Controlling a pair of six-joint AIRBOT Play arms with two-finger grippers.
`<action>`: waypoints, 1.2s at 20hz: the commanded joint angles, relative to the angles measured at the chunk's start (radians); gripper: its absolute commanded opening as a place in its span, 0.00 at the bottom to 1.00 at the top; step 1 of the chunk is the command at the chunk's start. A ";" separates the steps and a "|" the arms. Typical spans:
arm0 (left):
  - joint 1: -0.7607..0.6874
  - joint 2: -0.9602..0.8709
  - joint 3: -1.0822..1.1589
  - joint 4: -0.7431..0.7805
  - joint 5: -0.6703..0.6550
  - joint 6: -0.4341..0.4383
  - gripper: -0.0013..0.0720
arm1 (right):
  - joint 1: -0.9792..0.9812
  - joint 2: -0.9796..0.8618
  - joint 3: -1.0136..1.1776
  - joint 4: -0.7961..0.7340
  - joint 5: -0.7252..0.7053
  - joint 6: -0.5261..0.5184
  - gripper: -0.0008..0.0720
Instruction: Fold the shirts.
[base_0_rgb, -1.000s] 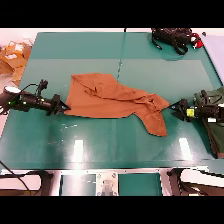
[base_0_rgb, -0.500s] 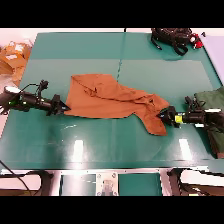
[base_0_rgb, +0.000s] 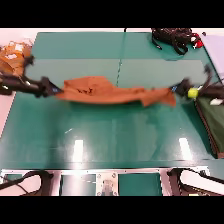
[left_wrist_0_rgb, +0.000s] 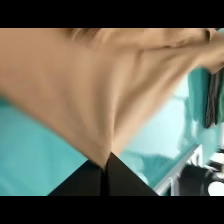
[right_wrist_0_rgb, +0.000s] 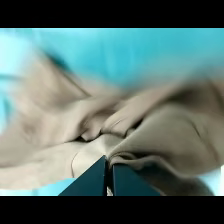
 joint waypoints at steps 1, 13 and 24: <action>0.001 0.162 0.203 -0.006 -0.044 -0.008 0.05 | -0.008 0.187 0.277 0.021 0.024 0.073 0.03; 0.001 0.388 0.930 -0.054 0.011 -0.007 0.05 | -0.259 0.604 0.758 -0.076 -0.207 0.120 0.03; -0.010 0.253 0.591 0.085 0.123 0.032 0.05 | -0.145 0.431 0.430 -0.047 -0.214 0.009 0.03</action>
